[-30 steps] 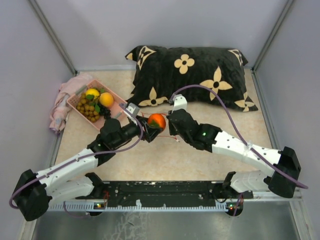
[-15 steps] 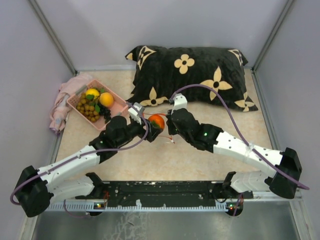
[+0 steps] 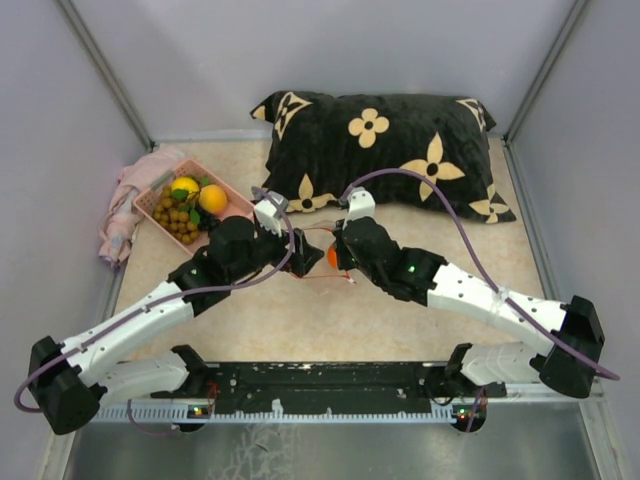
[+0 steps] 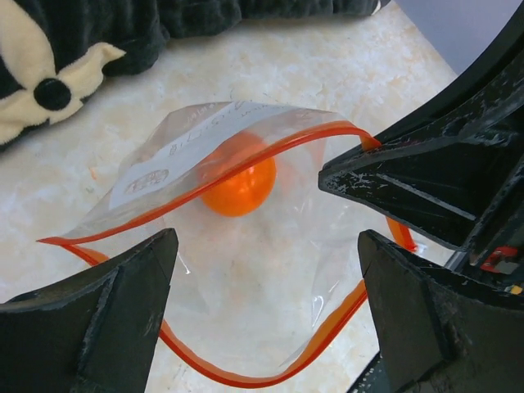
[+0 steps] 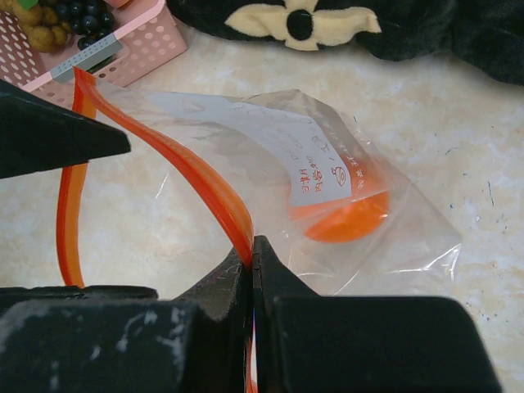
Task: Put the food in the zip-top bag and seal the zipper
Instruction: Place the fake fruit in the zipper food storage bag, then pick up the fake fruit from the bin.
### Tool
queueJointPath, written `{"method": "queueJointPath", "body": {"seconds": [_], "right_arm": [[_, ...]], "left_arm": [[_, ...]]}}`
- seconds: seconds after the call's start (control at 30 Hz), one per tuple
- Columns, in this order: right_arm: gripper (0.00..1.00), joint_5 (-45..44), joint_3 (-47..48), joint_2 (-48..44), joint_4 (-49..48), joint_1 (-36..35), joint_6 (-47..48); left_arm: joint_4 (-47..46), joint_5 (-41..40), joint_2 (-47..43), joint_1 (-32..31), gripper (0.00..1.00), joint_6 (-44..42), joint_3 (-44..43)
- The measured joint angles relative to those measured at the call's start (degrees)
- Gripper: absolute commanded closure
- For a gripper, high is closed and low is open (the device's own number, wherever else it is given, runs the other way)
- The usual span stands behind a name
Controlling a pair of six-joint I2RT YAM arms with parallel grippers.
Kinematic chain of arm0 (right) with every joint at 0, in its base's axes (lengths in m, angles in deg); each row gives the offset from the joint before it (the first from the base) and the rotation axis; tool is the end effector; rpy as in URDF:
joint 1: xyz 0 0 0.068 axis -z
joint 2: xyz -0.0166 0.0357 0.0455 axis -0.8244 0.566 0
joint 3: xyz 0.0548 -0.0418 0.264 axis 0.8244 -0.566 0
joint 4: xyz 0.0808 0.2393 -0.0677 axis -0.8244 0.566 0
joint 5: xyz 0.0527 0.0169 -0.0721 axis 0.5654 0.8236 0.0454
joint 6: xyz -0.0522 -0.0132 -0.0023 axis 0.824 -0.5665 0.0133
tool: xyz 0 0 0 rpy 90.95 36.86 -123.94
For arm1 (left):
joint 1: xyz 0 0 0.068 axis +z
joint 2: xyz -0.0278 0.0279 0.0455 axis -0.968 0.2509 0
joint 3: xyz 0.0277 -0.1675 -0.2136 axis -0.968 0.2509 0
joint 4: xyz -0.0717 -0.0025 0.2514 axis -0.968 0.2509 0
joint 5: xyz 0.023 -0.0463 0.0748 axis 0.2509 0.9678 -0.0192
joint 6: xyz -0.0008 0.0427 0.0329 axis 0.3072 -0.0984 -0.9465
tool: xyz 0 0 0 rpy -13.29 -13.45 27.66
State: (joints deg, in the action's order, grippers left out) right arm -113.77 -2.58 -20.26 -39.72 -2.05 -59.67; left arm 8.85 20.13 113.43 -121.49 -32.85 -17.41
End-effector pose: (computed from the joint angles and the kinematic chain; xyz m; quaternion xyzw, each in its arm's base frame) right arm 0.1570 0.2197 0.3161 -0.1324 0.8425 0.1859 0.4879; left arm 0.1683 -0.1757 0.3046 0.2088 0.7707 -0.3213 0.5091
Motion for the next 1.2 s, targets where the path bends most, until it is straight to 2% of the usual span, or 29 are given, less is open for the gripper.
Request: {"method": "queueJointPath", "body": {"seconds": [0.23, 0.53, 0.7, 0.9, 1.07, 1.2], "right_arm": [[1.00, -0.02, -0.02, 0.00, 0.00, 0.00, -0.28], [1.00, 0.00, -0.68, -0.02, -0.33, 0.00, -0.35], [1.00, -0.76, -0.72, -0.02, -0.33, 0.00, -0.33], [1.00, -3.08, -1.62, -0.31, -0.24, 0.11, -0.13], [1.00, -5.03, -2.62, -0.68, 0.00, 0.37, 1.03], [1.00, -5.70, -2.62, -0.70, -0.20, 0.39, 2.54]], "left_arm": [[13.90, -3.58, -2.91, 0.00, 0.10, 5.70, -6.49], [29.31, -9.75, -9.86, 0.00, 0.12, 11.08, -7.96], [34.21, -14.12, -9.55, 0.00, 0.10, 11.47, -9.81], [35.58, -17.84, -5.97, 0.55, 0.08, 10.67, -12.24], [35.63, -18.95, -1.36, 4.00, 0.07, 8.79, -13.75], [33.55, -16.83, 4.13, 14.34, 0.07, 5.49, -15.72]]}}
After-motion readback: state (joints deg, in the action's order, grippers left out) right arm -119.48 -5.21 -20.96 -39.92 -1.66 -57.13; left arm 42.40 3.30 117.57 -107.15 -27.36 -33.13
